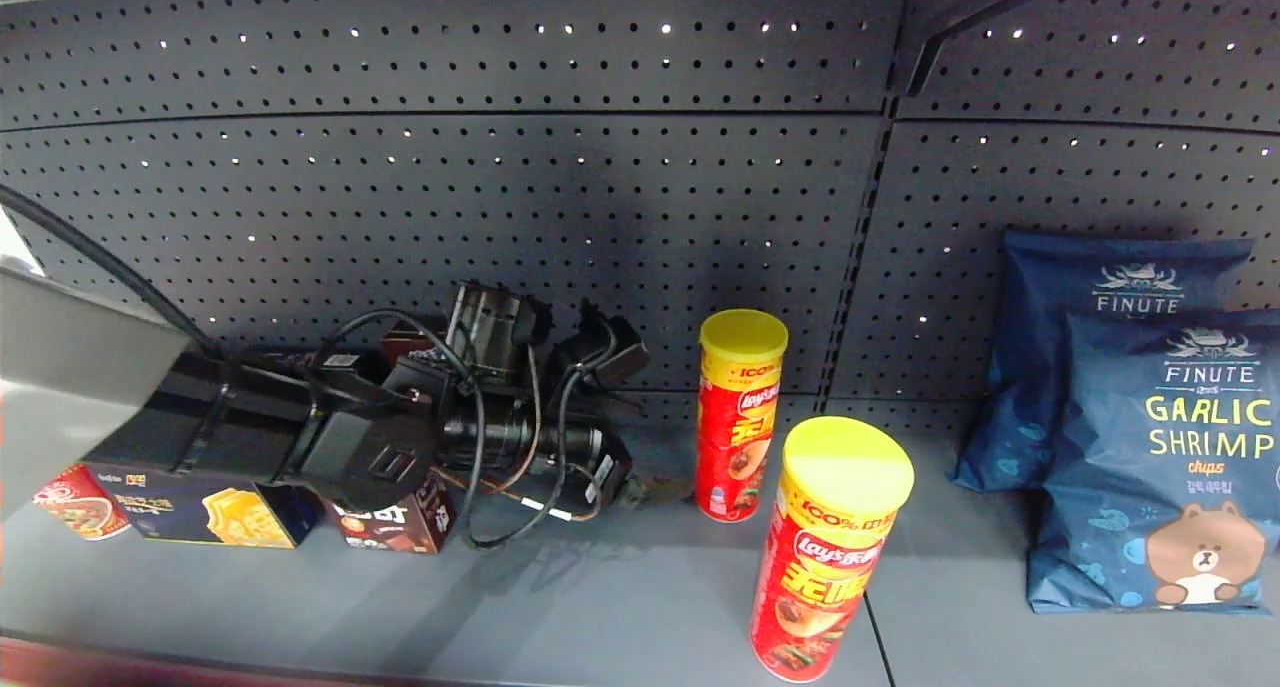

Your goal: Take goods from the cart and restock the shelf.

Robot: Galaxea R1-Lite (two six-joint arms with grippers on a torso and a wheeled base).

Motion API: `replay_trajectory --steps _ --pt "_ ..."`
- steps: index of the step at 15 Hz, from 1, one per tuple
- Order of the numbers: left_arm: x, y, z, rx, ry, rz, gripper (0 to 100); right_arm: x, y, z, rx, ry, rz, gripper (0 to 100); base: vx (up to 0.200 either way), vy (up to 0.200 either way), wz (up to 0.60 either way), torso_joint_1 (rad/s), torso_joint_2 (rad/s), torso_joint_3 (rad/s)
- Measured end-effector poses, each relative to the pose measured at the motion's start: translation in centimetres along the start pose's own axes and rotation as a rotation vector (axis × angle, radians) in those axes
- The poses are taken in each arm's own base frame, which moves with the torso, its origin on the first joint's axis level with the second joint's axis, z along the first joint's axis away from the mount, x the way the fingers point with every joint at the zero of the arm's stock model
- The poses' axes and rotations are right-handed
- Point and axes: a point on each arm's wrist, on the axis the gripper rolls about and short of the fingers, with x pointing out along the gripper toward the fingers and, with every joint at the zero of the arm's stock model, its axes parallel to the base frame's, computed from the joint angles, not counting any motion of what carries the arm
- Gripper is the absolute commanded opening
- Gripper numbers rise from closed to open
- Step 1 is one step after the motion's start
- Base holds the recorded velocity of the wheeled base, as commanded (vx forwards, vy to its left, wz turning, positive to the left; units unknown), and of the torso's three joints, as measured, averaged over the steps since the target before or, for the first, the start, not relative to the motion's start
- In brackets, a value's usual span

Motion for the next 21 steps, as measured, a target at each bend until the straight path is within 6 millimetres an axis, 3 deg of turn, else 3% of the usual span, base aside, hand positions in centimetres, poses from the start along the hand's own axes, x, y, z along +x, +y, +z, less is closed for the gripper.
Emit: replay_trajectory --steps 3,9,15,21 --pt "-1.8 -1.5 0.3 -0.014 0.041 0.225 100 0.0 0.0 0.0 0.000 0.000 0.000 100 0.000 0.000 0.00 0.000 0.00 0.000" --pt "-1.5 -4.7 1.5 -0.079 0.036 0.598 100 0.0 0.0 0.0 -0.003 0.000 0.001 100 0.000 0.000 0.00 0.000 0.00 0.000" --pt "-0.4 -4.6 0.6 -0.058 0.144 0.728 100 0.0 0.0 0.0 -0.004 0.000 0.001 100 0.000 0.000 0.00 0.000 0.00 0.000" --pt "2.6 -3.2 1.4 -0.060 0.127 0.749 100 0.0 0.0 0.0 -0.005 0.000 0.000 100 0.000 0.000 0.00 0.000 0.00 0.000"
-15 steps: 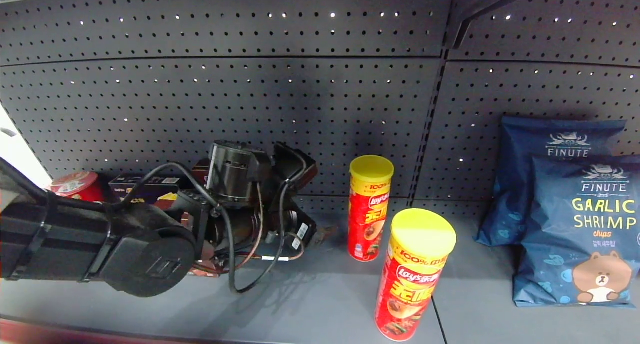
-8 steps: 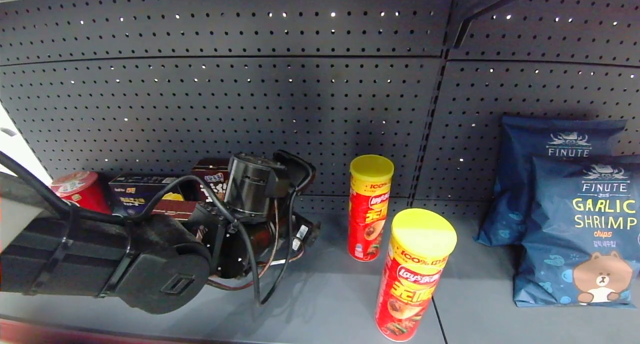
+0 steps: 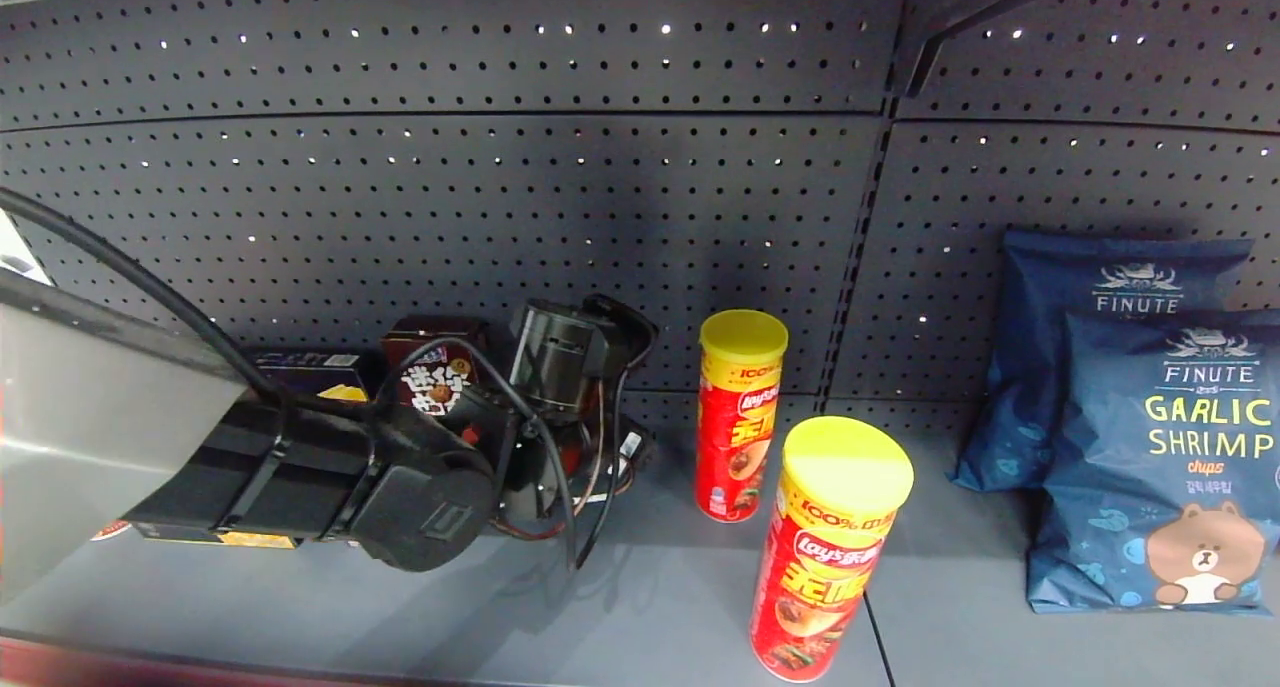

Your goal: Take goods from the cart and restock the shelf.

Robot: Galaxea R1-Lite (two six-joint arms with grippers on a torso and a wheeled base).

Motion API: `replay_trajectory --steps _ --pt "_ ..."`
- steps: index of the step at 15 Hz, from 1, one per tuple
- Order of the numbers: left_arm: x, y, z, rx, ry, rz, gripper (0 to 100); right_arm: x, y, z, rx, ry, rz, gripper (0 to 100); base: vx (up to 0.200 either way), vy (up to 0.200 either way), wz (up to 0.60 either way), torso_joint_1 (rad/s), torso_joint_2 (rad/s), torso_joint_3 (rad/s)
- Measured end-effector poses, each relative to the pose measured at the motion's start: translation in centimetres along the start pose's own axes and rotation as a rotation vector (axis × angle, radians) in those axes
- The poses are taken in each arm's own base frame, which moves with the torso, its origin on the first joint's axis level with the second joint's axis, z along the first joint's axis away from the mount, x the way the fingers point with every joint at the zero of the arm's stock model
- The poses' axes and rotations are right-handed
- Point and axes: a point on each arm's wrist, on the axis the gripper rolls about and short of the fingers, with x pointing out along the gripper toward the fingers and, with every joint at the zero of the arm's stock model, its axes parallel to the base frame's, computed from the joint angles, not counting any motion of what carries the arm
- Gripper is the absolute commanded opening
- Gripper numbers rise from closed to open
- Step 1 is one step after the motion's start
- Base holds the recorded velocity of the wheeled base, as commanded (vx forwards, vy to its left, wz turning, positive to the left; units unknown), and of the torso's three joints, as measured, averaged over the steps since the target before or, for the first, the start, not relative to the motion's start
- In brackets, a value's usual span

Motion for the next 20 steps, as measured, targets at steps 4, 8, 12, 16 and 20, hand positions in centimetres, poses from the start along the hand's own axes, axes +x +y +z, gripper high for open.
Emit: replay_trajectory --steps 4,8,12,16,20 --pt "1.3 -0.6 0.4 -0.001 -0.005 0.000 100 0.0 0.0 0.0 -0.007 0.000 0.000 100 0.000 0.000 0.00 0.000 0.00 0.000" --pt "2.3 -1.2 0.3 -0.001 -0.006 -0.003 100 0.0 0.0 0.0 -0.012 0.000 0.000 100 0.000 0.000 0.00 0.000 0.00 0.000" --pt "3.4 -1.9 1.0 -0.005 -0.023 -0.006 100 0.0 0.0 0.0 -0.012 0.000 0.000 100 0.000 0.000 0.00 0.000 0.00 0.000" --pt "3.8 -2.7 1.0 0.004 -0.025 -0.019 100 0.0 0.0 0.0 -0.012 0.000 0.000 100 0.000 0.000 0.00 0.000 0.00 0.000" --pt "4.2 -3.1 1.2 0.004 -0.031 -0.023 100 0.0 0.0 0.0 -0.012 0.000 0.001 100 0.000 0.000 0.00 0.000 0.00 0.000"
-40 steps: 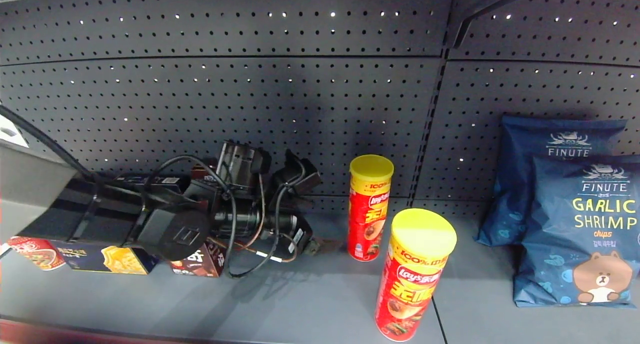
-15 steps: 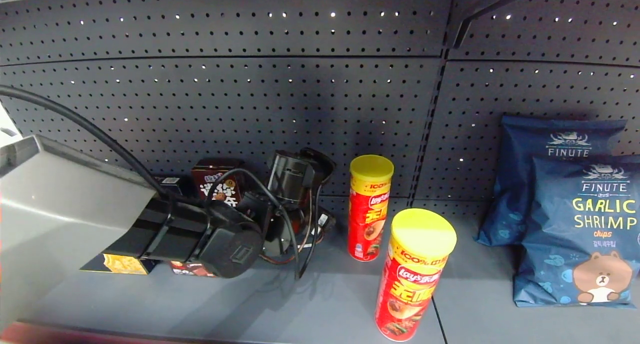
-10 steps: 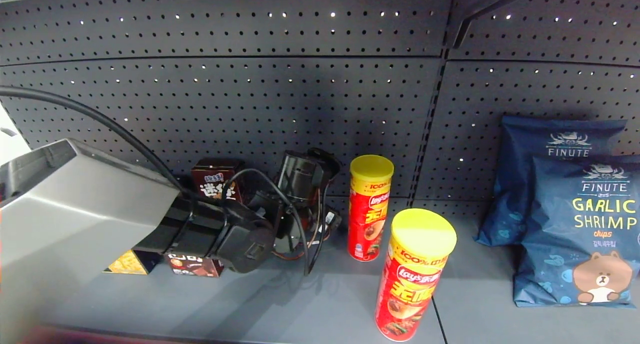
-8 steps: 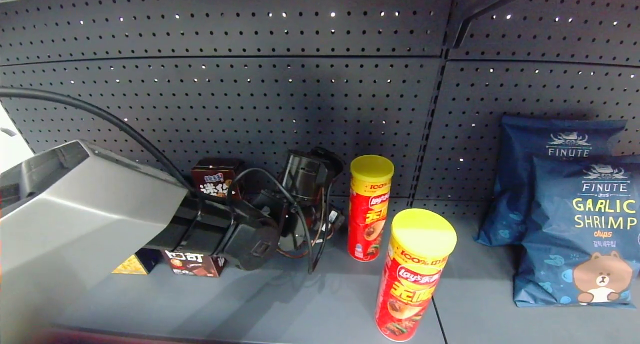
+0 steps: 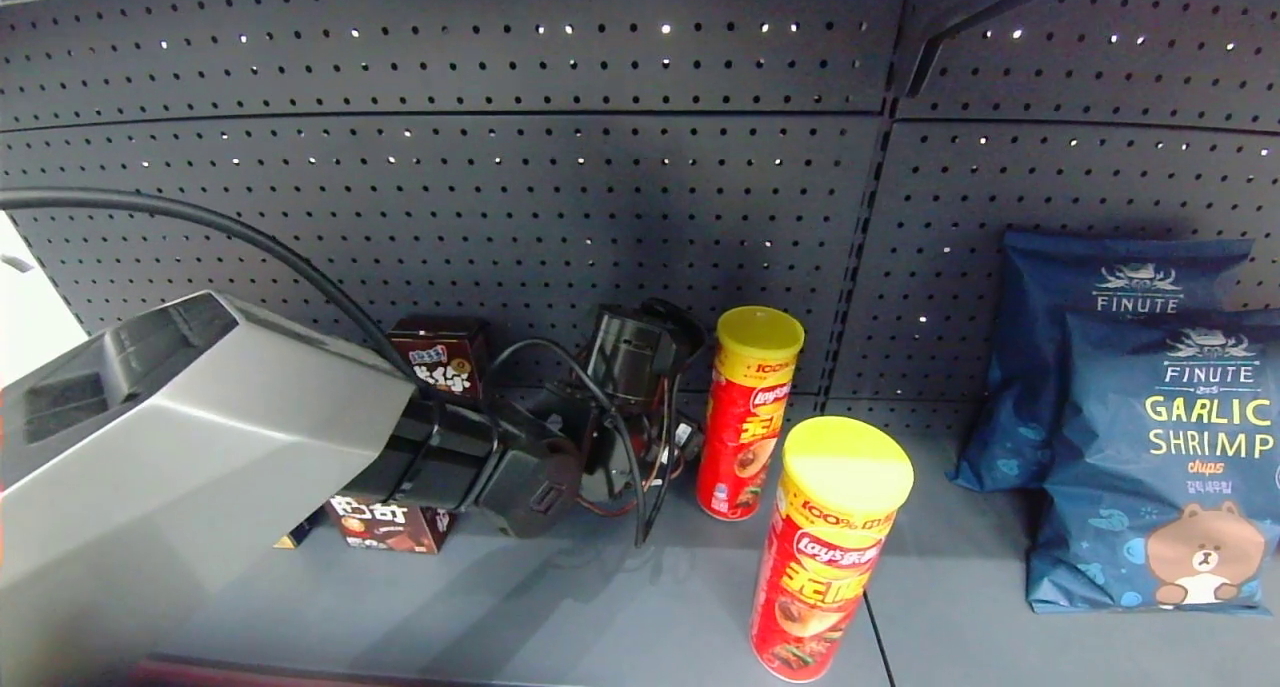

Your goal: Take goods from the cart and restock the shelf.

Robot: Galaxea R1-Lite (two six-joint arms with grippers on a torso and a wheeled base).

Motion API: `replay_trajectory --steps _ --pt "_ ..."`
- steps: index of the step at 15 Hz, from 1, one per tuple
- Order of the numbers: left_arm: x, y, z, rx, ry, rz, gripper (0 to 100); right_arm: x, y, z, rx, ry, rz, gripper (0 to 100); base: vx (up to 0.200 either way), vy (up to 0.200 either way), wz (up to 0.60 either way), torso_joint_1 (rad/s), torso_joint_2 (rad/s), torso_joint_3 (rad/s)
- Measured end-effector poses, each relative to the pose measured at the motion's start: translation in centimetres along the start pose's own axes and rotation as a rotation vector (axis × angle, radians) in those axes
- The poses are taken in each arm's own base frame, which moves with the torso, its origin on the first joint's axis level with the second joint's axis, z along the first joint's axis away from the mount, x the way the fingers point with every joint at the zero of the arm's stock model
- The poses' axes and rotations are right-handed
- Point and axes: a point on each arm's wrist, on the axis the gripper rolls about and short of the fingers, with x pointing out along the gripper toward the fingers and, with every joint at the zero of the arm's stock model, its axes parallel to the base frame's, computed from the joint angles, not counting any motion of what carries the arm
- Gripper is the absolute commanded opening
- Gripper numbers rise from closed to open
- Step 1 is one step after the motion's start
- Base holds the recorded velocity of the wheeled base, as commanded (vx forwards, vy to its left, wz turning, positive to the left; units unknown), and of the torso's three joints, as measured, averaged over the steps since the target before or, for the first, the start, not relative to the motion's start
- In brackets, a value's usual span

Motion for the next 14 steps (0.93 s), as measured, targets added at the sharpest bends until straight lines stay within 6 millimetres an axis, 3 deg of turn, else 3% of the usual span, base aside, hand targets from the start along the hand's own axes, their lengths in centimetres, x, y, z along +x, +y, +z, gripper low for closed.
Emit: replay_trajectory --steps 5,14 --pt "0.2 -0.5 -0.3 0.007 0.007 -0.007 100 0.0 0.0 0.0 0.000 0.000 -0.001 100 0.000 0.000 0.00 0.000 0.00 0.000" --pt "0.1 0.8 -2.2 0.013 0.070 0.015 100 0.0 0.0 0.0 0.000 0.000 -0.001 100 0.000 0.000 0.00 0.000 0.00 0.000"
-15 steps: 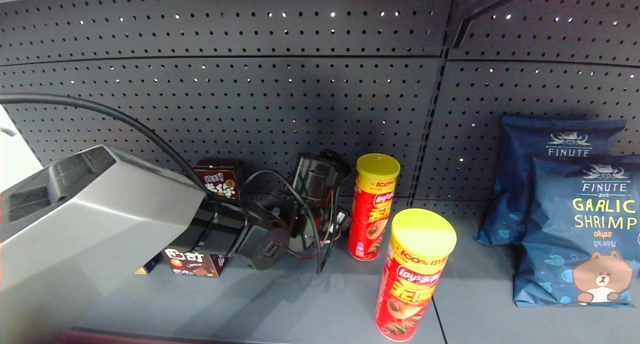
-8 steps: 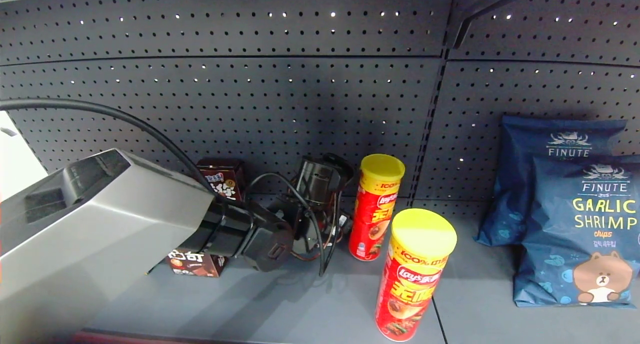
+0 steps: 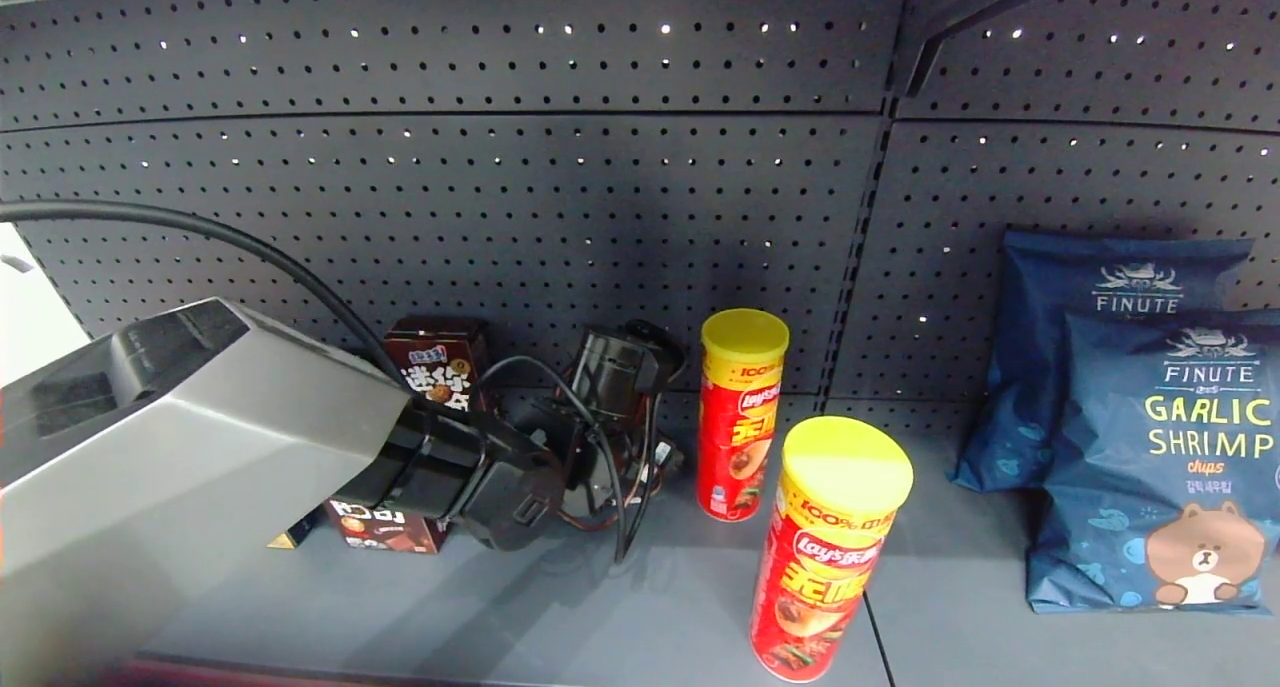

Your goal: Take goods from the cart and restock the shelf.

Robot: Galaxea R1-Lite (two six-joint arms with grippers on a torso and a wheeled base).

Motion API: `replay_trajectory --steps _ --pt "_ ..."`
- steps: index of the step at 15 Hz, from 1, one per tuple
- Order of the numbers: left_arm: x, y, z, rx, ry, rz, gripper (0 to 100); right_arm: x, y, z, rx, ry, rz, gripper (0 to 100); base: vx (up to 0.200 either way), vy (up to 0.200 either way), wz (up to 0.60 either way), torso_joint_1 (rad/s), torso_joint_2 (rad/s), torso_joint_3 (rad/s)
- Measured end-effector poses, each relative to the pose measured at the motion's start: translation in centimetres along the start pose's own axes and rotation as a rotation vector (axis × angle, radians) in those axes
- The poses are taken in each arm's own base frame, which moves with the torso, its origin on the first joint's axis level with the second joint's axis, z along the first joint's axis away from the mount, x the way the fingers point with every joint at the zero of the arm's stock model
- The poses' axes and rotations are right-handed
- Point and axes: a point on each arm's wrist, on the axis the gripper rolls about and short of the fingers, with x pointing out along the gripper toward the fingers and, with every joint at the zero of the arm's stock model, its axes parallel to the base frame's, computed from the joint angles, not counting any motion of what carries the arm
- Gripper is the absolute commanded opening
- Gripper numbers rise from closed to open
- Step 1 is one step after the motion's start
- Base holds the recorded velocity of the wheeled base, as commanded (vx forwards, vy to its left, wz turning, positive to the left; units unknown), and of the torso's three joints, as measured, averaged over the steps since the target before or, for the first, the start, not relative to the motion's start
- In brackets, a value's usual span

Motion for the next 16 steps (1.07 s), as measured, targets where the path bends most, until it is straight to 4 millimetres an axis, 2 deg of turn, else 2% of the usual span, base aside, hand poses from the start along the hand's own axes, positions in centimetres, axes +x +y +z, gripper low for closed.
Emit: replay_trajectory --steps 7,16 --pt "-2.4 -1.6 0.6 0.006 -0.028 -0.041 100 0.0 0.0 0.0 0.000 0.001 0.000 100 0.000 0.000 0.00 0.000 0.00 0.000" --pt "-2.2 -2.3 1.1 0.005 -0.045 -0.053 100 0.0 0.0 0.0 0.000 0.001 0.000 100 0.000 0.000 0.00 0.000 0.00 0.000"
